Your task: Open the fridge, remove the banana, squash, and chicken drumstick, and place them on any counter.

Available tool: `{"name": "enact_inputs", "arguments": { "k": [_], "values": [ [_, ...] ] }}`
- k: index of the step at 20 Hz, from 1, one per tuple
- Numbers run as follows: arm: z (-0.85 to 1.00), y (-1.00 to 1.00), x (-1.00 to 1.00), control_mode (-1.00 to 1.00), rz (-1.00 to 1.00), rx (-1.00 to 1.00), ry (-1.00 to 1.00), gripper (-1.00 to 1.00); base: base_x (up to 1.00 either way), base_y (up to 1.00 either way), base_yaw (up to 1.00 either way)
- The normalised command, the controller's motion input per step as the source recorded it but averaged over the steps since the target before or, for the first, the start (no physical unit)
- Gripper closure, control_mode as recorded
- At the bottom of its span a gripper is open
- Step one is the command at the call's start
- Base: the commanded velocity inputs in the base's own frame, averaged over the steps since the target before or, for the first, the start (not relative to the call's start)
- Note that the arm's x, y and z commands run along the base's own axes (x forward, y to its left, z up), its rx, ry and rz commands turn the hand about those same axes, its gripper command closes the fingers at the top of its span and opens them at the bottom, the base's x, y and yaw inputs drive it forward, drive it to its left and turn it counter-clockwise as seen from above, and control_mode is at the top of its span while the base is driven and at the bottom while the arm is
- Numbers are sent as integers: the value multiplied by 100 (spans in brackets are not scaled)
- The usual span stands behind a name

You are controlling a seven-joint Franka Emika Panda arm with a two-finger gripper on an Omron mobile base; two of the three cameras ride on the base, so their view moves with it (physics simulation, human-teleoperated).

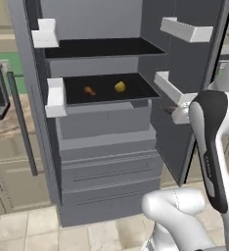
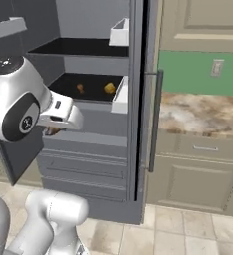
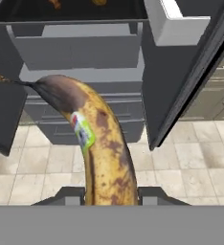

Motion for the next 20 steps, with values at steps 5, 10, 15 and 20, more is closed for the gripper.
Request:
{"name": "enact_inputs", "arguments": {
  "k": [5, 10, 15, 20],
  "values": [
    [0, 0, 0, 100, 0, 0, 0, 100, 0, -100, -2],
    [0, 0, 0, 100, 0, 0, 0, 100, -16, -100, -7],
    [0, 0, 0, 100, 0, 0, 0, 100, 0, -100, -10],
    [0, 0, 0, 100, 0, 0, 0, 100, 31, -77, -5]
  ]
}}
